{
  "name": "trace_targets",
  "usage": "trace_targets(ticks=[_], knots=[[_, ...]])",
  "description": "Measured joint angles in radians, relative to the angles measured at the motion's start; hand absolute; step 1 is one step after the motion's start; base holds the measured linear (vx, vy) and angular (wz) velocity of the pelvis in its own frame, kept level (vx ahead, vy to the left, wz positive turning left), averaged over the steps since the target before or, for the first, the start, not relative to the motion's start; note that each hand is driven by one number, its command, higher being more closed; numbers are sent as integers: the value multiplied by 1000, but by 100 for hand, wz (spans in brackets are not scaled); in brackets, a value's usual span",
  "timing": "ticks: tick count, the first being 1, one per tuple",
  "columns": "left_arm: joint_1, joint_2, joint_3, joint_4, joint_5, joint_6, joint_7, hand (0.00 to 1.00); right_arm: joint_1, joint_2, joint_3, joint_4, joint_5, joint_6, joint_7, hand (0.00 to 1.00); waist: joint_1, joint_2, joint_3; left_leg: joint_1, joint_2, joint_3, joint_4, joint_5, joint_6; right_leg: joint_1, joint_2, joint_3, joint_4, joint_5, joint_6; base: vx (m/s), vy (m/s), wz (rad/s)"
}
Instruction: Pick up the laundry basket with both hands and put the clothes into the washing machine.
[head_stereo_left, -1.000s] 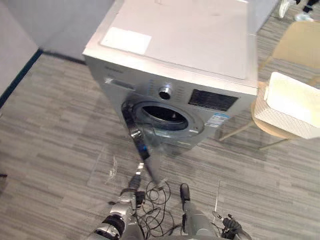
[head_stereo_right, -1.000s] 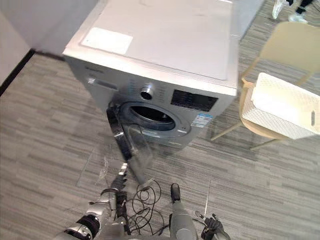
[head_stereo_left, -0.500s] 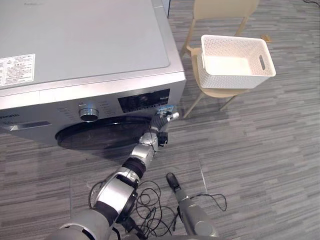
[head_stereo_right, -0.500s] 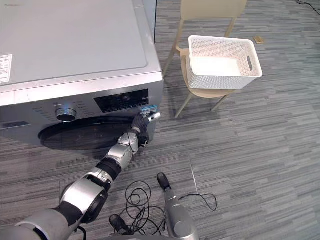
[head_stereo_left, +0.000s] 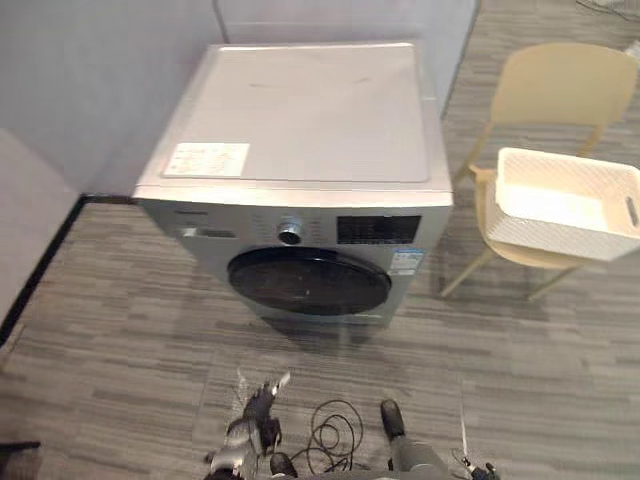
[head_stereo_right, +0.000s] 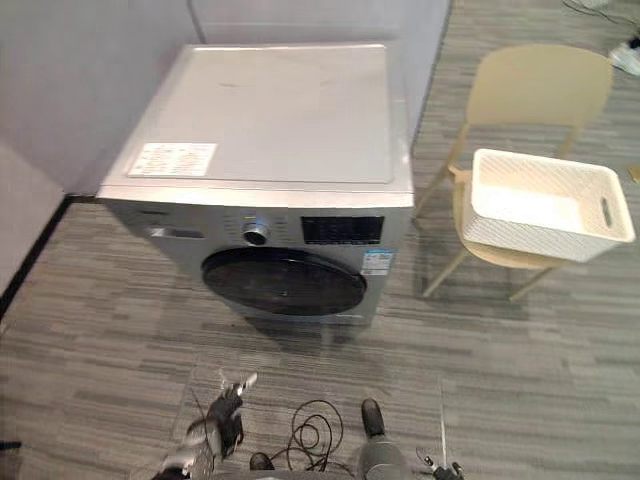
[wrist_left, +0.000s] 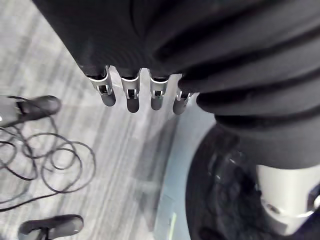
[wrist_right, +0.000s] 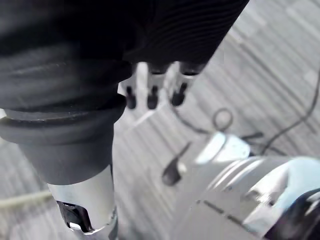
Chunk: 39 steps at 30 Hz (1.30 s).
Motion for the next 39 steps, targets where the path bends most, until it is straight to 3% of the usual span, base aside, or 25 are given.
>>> trace_targets(ticks=[4,7,11,15,16,17,18,19,21,23,25,26,27,30,33,34,35,36,38,39], knots=[[45,13,12,33,118,8,-2,0,-32,-17,-17,64,-13,16,9,0,28,-11,-20,0,-34,-60,-13,6,10,24,-34,-42,0,-8,14,-26,36,35],[63,16,84,47,122,22,2,0,-36,-23,-63,103,-22,28,10,0,28,-17,-30,11,-47,-111,-17,7,12,53,-49,-81,22,-27,22,5,20,49],[82,44,162,71,131,44,25,0,-47,-38,-160,154,-12,46,6,0,34,-28,-36,47,-47,-139,-1,1,22,75,-57,-105,115,-95,22,15,4,24],[126,31,300,64,146,43,45,0,-58,-57,-235,172,-13,62,4,0,48,-40,-19,-16,28,-176,241,-117,31,86,-36,-125,240,-213,2,11,-64,19],[128,20,374,49,144,44,47,0,-60,-54,-218,166,-13,62,2,0,53,-34,-12,-88,51,-201,415,-148,68,86,-37,-141,286,-246,-3,-14,-137,53],[132,0,411,24,107,40,49,0,-61,-53,-203,158,-12,60,0,0,58,-55,10,-181,63,-234,584,-123,114,85,-43,-164,333,-276,-7,-32,-99,58],[130,-3,420,21,94,39,50,0,-61,-55,-199,156,-12,60,-1,0,66,-56,15,-213,66,-248,640,-105,128,85,-54,-174,348,-289,-8,-38,-76,61],[129,-14,433,21,62,40,52,0,-62,-56,-186,152,-12,59,-8,0,80,-52,15,-249,69,-243,687,-78,123,96,-68,-195,360,-305,-7,38,8,65],[132,-34,479,22,26,41,49,0,-72,-56,-160,126,-12,60,-21,0,87,-45,20,-256,69,-181,693,-97,135,115,-92,-225,349,-312,-2,78,49,59],[131,-56,526,25,-19,43,48,0,-111,-52,-139,104,-12,60,-21,0,100,-42,21,-261,41,-83,541,-123,129,122,-112,-244,310,-303,11,135,134,42],[129,-58,531,31,-18,44,50,0,-138,-45,-138,106,-16,60,-23,0,106,-41,22,-261,7,-31,375,-87,111,131,-130,-273,292,-297,31,160,208,35],[126,-53,533,32,-17,45,51,0,-142,-41,-138,109,-20,60,-25,0,110,-57,26,-251,-14,-27,369,-93,128,142,-149,-276,283,-299,44,251,272,46],[123,-43,528,39,-15,44,59,0,-154,-26,-137,114,-54,60,-29,0,111,-75,19,-250,-68,-29,365,-125,149,171,-184,-279,239,-299,62,279,235,42],[105,-37,494,56,-13,42,75,0,-165,-31,-141,137,-92,61,-32,0,123,-68,12,-278,-134,-40,467,-246,177,208,-247,-284,216,-272,79,372,306,38],[94,-32,408,70,-10,41,78,0,-155,-38,-150,152,-93,65,-36,0,129,-53,0,-228,-217,-55,444,-287,214,159,-325,-233,405,-259,59,426,316,35],[89,-27,357,70,-9,41,76,0,-147,-34,-150,138,-92,53,-40,0,118,-39,-9,-177,-258,-79,399,-288,234,98,-356,-184,592,-215,-7,452,274,76],[83,-27,301,66,-9,41,73,0,-136,-40,-145,109,-91,54,-38,0,96,-30,-12,-107,-288,-115,352,-282,259,25,-355,-100,801,-165,-55,463,254,85],[77,-27,278,66,-9,42,72,0,-134,-41,-133,107,-91,59,-37,0,84,-34,-8,-76,-297,-139,331,-281,267,-6,-328,-53,896,-174,-55,451,177,101],[34,-15,224,34,-6,41,71,0,-107,4,-62,51,-89,60,-39,0,77,-57,12,32,-303,-224,274,-279,272,-126,-144,96,1141,-265,-50,410,52,95],[25,-18,221,26,-4,41,70,0,-97,17,-44,34,-89,59,-39,0,77,-66,14,49,-302,-245,268,-279,272,-159,-99,119,1158,-291,-50,373,-63,91]])
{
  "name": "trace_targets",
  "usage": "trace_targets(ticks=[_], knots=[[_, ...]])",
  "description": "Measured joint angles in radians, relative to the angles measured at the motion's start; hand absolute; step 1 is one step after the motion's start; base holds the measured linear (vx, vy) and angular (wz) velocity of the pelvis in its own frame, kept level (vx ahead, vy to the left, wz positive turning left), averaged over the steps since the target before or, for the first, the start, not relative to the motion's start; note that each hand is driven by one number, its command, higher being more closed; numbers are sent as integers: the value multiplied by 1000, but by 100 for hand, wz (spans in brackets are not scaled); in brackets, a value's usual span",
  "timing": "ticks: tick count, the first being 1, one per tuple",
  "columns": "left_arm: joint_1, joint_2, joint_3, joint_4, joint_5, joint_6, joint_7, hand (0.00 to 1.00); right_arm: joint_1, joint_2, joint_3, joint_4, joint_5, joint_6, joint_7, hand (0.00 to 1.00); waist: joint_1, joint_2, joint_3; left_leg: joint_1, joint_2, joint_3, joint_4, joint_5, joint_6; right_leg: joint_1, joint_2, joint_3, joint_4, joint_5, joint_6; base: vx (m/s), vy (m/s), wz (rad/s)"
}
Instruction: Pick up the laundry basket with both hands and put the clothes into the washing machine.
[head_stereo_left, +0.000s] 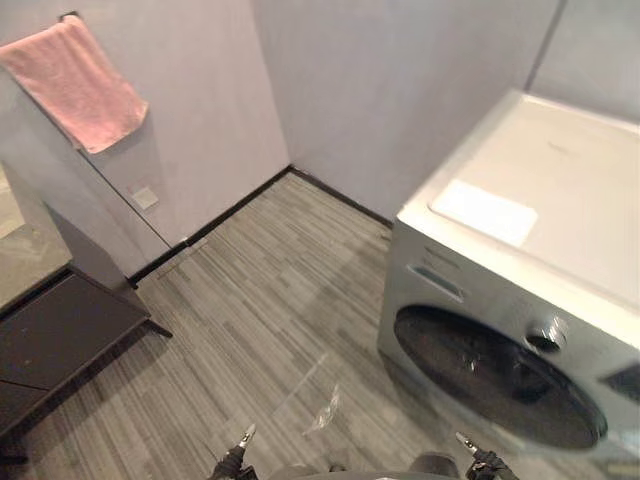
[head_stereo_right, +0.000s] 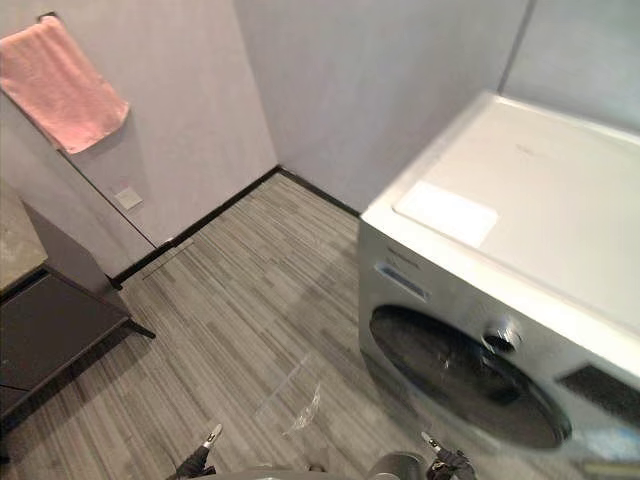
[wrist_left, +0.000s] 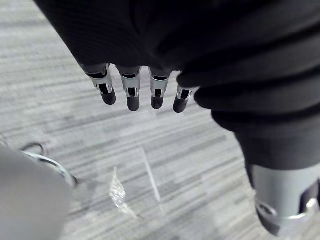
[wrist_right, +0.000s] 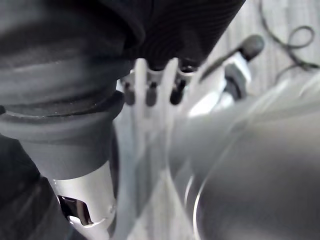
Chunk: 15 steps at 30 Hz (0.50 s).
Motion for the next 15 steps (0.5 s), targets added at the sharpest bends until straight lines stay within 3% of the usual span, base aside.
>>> trace_targets(ticks=[2,3,4,5,6,7,9,12,15], knots=[[-42,-24,-1,-6,45,0,1,0,19,35,53,-37,5,-1,2,0,-1,-27,9,56,10,-67,-12,-3,4,-114,102,3,-97,-74,14,390,-166,107],[-50,-39,-1,-5,55,0,1,0,19,36,55,-40,14,-1,2,0,-1,-24,17,80,18,-76,-21,-3,3,-127,113,-10,-163,-75,13,447,-219,115],[-52,-59,7,-4,77,0,1,0,24,32,60,-40,17,-2,0,0,-5,-20,26,119,32,-108,-26,-12,-9,-118,135,-25,-333,-63,18,451,-230,130],[-44,-81,21,-7,85,-1,-1,0,45,33,59,-4,45,31,-19,0,-11,-37,19,136,35,-137,-13,-32,-41,-81,139,-22,-563,39,41,383,-208,139],[-38,-90,35,-6,94,-2,-4,0,74,33,73,6,45,27,-20,0,-12,-54,16,150,40,-151,-5,-51,-70,-71,137,-13,-593,131,14,384,-208,121],[-30,-91,51,-4,126,1,-16,0,93,9,59,32,80,60,3,0,-8,-16,7,158,90,-168,7,-73,-103,-62,158,-59,-567,94,-26,320,-169,62],[-34,-98,90,-1,174,4,-15,0,107,-23,52,57,100,106,35,0,-9,23,24,147,126,-166,46,-61,-127,-26,170,-94,-601,85,-34,352,-194,33],[-28,-98,110,0,197,9,-17,0,134,-44,68,106,82,138,39,0,-10,37,26,140,161,-141,114,-18,-197,74,162,-146,-670,88,-40,260,-114,46],[-12,-99,131,-10,192,10,-5,0,141,-48,72,110,81,142,41,0,-11,45,20,127,174,-132,162,-12,-205,131,146,-191,-718,91,-34,90,13,51]])
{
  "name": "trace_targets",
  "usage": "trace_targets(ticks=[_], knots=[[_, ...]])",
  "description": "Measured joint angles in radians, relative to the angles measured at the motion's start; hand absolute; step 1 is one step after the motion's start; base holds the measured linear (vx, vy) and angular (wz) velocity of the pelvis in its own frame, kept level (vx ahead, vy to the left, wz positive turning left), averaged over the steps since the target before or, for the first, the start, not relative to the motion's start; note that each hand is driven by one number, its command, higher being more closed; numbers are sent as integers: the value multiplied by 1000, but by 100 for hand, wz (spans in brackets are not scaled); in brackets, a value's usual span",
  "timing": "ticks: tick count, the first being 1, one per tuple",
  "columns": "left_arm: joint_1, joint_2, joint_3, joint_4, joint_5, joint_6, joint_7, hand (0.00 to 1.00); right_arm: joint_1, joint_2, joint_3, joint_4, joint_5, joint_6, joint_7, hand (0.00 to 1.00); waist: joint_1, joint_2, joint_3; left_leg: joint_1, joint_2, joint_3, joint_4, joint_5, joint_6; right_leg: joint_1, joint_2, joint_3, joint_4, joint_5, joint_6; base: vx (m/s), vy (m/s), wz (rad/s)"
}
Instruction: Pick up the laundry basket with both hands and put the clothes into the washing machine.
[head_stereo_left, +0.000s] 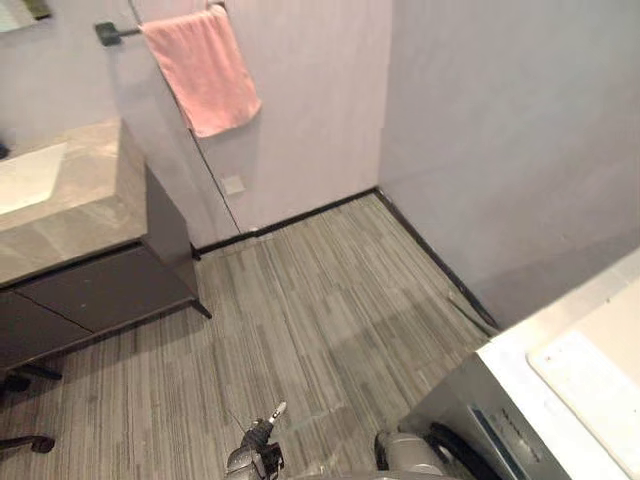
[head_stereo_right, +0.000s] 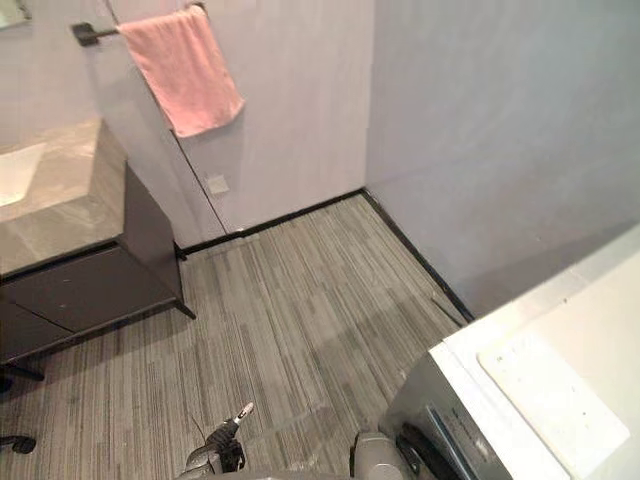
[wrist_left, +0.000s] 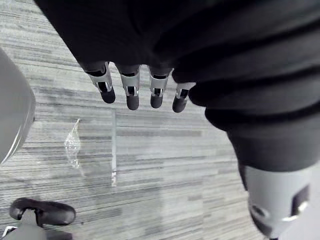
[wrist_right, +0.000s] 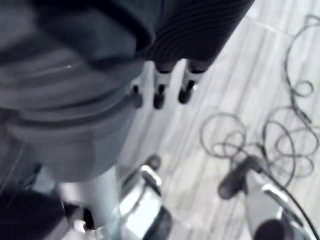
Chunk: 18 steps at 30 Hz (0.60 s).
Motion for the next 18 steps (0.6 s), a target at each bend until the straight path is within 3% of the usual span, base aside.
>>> trace_targets(ticks=[5,9,10,11,13,15,18], knots=[[22,9,17,-36,0,13,17,0,5,5,1,-12,-8,-20,-27,0,7,-12,-7,-116,-3,52,165,29,-37,29,-67,-62,-38,15,21,-34,53,47],[27,23,38,-35,-1,13,28,0,14,29,-11,-13,-23,-36,-65,0,10,-41,-27,-147,-24,98,150,71,-11,47,-127,-96,-93,37,37,-62,45,50],[29,22,39,-35,-1,13,28,0,15,29,-16,-13,-32,-42,-68,0,10,-40,-30,-144,-20,119,127,46,21,46,-132,-100,-98,41,40,-98,68,45],[30,14,37,-29,-2,13,30,0,15,27,-25,-14,-47,-65,-70,0,2,-29,-36,-115,-7,154,2,37,38,39,-131,-123,-96,48,50,-82,81,32],[27,22,19,-22,0,13,31,0,12,24,-29,-21,-56,-85,-67,0,1,-31,-48,-59,-30,154,-135,38,39,40,-129,-131,-110,62,67,-74,84,29],[26,43,-14,-14,1,14,30,0,-12,37,-44,-25,-57,-109,-62,0,-2,-50,-53,-37,-43,147,-221,39,42,23,-129,-130,-119,83,69,-113,87,9],[27,83,-73,9,1,13,28,0,-54,61,-67,-24,-74,-124,-59,0,-2,-76,-61,-38,-62,150,-252,59,75,29,-128,-102,-166,121,71,-141,59,-3]])
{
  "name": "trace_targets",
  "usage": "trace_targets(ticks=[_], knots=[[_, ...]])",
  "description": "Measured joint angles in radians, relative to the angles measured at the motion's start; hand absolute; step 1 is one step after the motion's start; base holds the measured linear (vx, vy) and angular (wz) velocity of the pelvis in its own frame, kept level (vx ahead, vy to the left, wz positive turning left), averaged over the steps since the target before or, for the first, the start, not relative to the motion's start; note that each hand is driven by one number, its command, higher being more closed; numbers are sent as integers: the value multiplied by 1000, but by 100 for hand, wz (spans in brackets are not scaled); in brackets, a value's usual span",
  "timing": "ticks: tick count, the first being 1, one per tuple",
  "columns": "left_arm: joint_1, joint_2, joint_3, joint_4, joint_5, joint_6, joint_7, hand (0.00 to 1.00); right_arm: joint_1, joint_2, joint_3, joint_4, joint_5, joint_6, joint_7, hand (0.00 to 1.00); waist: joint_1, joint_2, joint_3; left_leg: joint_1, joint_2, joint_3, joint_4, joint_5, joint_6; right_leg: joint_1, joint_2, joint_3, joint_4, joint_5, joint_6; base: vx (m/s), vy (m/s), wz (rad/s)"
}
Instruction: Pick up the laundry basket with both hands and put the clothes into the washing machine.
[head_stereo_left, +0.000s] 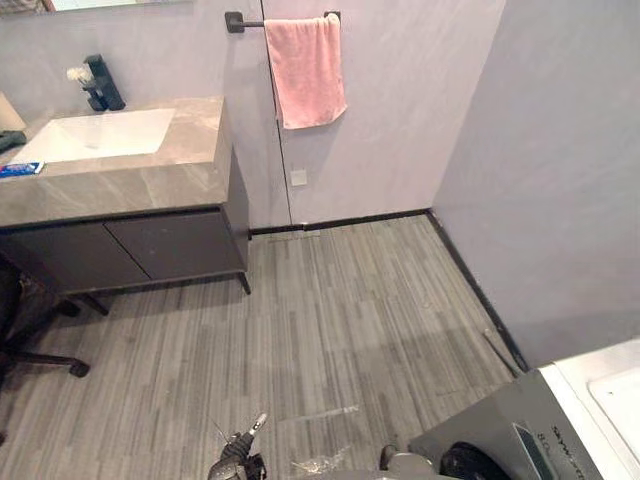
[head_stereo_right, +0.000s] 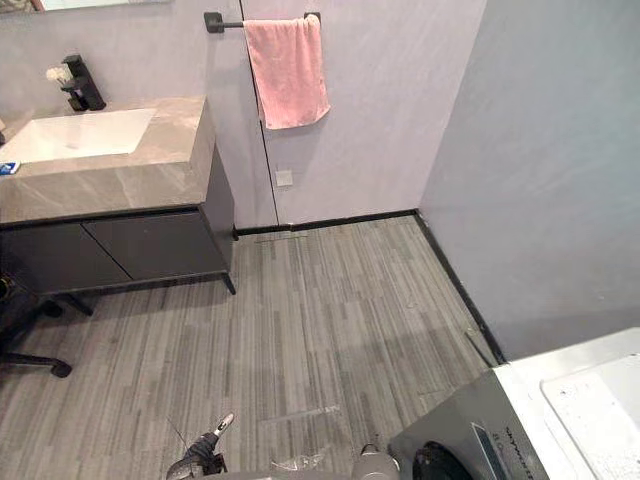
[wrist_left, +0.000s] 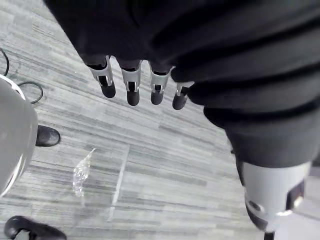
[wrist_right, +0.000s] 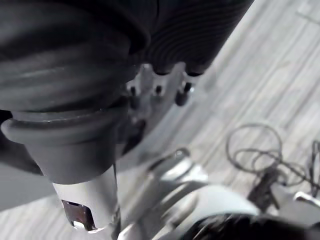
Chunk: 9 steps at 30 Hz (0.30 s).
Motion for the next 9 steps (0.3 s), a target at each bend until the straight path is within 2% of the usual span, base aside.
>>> trace_targets(ticks=[3,9], knots=[[3,11,-49,15,1,-1,0,0,-19,-7,-1,3,-10,-5,1,0,1,9,0,-5,-9,5,-9,8,11,1,3,21,-33,26,1,-109,35,-9],[17,25,-117,51,17,-2,1,0,-33,-43,3,49,-9,-12,-1,0,-1,37,-4,-24,-9,-8,-49,36,4,2,19,18,-115,73,-11,-50,-1,1]])
